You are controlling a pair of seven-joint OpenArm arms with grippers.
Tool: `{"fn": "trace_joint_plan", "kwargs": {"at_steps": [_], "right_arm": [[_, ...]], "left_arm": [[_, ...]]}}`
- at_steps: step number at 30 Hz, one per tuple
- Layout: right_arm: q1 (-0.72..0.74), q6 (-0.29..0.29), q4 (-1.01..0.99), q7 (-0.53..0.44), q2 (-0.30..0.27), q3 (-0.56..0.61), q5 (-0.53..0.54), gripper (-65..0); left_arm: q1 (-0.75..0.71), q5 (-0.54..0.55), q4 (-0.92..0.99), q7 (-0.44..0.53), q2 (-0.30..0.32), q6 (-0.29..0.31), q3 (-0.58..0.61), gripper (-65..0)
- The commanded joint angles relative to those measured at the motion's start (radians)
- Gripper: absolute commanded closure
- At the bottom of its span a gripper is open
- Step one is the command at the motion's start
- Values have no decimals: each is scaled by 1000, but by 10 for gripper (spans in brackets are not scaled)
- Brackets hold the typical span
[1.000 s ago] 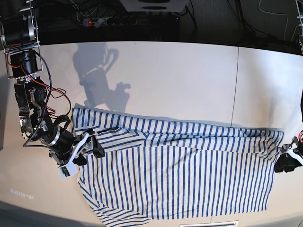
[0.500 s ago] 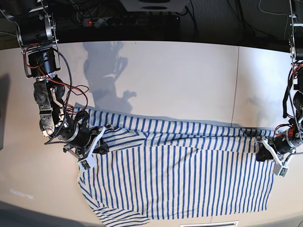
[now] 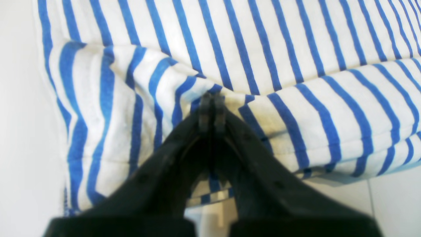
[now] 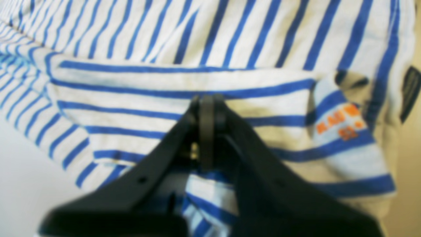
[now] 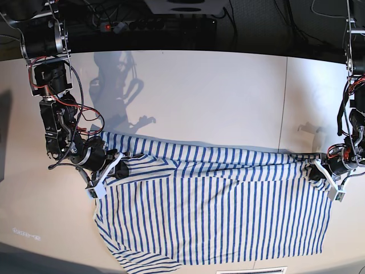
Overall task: Fold the T-shirt properly
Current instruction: 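Lift the shirt with both grippers and drag it to straighten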
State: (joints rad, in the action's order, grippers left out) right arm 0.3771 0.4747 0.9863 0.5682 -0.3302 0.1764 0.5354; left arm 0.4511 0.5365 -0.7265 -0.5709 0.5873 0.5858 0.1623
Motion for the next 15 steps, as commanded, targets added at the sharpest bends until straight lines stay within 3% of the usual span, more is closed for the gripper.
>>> {"fn": "trace_joint_plan", "kwargs": {"at_steps": [1,3,6,8,15], "right_arm": [[6,62,7,80,-8,1,-12,0],[-13,64,32,108,-11,-5,2,0],[-95,64,123,118,-32,-24,25,0],[-169,64,205,119,-51,-50,26,0],[-418,65,457,148,-115,-183,82,0]], "left_arm": [[13,-8,-8,-32,27,-9,-3,0],[8,37,-11,-68,34,39,-3,0],[-48,187,-63,-139,60,97,-4,0],[-109,248,-126,-149,79,104,-4,0],[-320,252,-330,-177,89,107,-32,0]]}}
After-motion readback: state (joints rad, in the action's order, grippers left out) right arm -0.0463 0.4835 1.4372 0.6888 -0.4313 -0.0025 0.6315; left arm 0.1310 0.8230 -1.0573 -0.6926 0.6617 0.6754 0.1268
